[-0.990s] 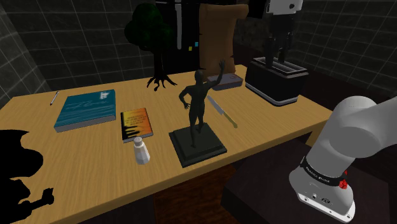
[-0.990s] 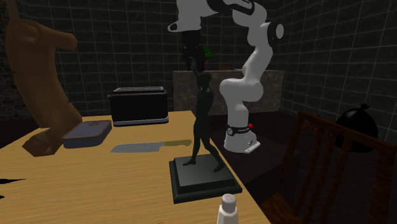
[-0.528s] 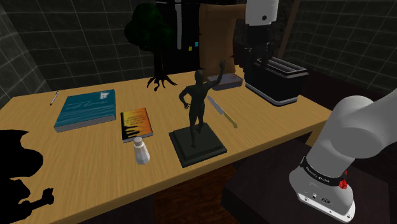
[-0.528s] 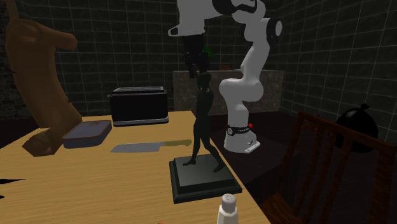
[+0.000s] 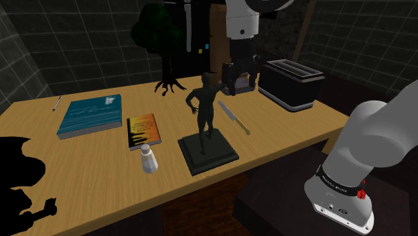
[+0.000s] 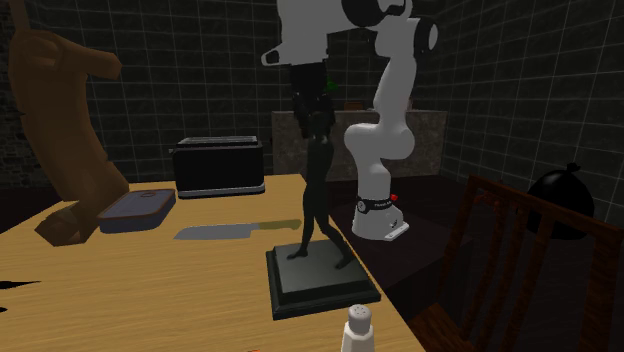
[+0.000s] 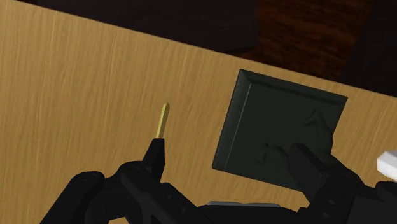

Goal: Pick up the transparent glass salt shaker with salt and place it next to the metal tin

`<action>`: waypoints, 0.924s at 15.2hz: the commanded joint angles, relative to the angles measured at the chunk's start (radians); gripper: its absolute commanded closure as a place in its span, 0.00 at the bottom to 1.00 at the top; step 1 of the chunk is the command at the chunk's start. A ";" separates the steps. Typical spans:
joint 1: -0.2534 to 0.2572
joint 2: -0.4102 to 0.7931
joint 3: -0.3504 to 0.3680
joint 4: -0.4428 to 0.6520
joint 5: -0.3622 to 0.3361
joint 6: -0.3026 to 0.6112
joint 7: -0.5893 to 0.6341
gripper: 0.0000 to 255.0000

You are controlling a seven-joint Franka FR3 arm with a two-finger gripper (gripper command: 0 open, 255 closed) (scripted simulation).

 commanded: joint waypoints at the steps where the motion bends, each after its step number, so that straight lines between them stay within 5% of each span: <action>1: 0.012 0.074 0.043 0.023 0.014 0.031 0.059 0.00; 14: 0.067 0.567 0.210 0.378 -0.063 0.119 0.393 0.00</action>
